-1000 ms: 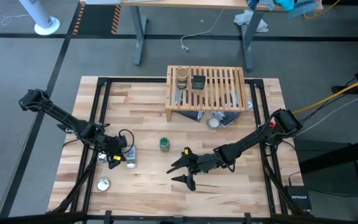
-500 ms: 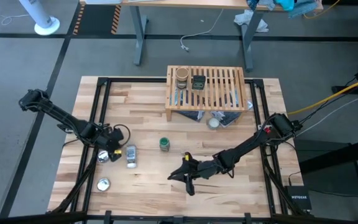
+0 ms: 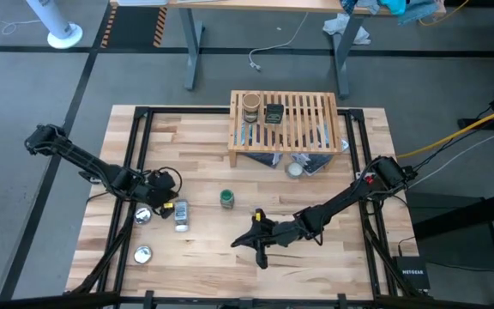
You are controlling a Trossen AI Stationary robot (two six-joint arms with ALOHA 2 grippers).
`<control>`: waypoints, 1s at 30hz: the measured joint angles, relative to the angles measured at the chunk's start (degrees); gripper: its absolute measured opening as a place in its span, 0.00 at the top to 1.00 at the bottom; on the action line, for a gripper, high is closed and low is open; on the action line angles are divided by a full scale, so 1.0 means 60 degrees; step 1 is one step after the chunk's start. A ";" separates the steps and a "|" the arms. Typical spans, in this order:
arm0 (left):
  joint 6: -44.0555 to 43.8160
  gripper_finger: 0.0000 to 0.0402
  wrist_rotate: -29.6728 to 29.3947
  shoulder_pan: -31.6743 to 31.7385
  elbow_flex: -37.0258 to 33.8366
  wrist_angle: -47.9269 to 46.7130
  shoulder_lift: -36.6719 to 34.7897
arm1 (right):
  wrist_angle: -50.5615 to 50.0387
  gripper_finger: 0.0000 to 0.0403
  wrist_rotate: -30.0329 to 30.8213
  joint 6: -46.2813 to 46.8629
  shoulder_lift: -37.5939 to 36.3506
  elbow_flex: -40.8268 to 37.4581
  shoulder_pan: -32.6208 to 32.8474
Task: Shelf spices
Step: Move the white seasoning bottle to the middle left of the table
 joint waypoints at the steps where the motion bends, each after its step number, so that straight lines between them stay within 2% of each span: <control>1: 0.0116 1.00 0.0228 -0.0002 0.0000 0.0255 0.0000 | 0.0000 0.94 0.0000 0.0000 0.0000 0.0000 0.0000; 7: -0.0060 1.00 0.1501 -0.0071 0.0000 0.0769 0.0000 | 0.0004 0.97 0.0000 0.0046 0.0000 0.0000 0.0004; 10: -0.0447 1.00 0.1777 -0.0258 0.0000 0.0795 0.0000 | 0.0000 0.99 0.0019 0.0112 0.0000 0.0000 0.0074; 15: -0.1111 1.00 0.2182 -0.0745 0.0000 0.1086 0.0000 | 0.0077 0.98 0.0848 0.0152 0.0088 0.0006 0.0443; 20: -0.1516 1.00 0.2321 -0.1330 0.0000 0.1919 0.0001 | 0.0067 0.99 0.1302 0.0837 0.0771 0.0243 0.0760; 23: -0.1771 1.00 0.2319 -0.1612 0.0000 0.2180 0.0088 | 0.0073 0.99 0.0965 0.1283 0.1431 0.0800 0.0750; 30: -0.2061 1.00 0.2193 -0.2040 0.0004 0.2350 0.0777 | 0.0265 0.99 -0.0932 0.1504 0.2396 0.1988 0.0405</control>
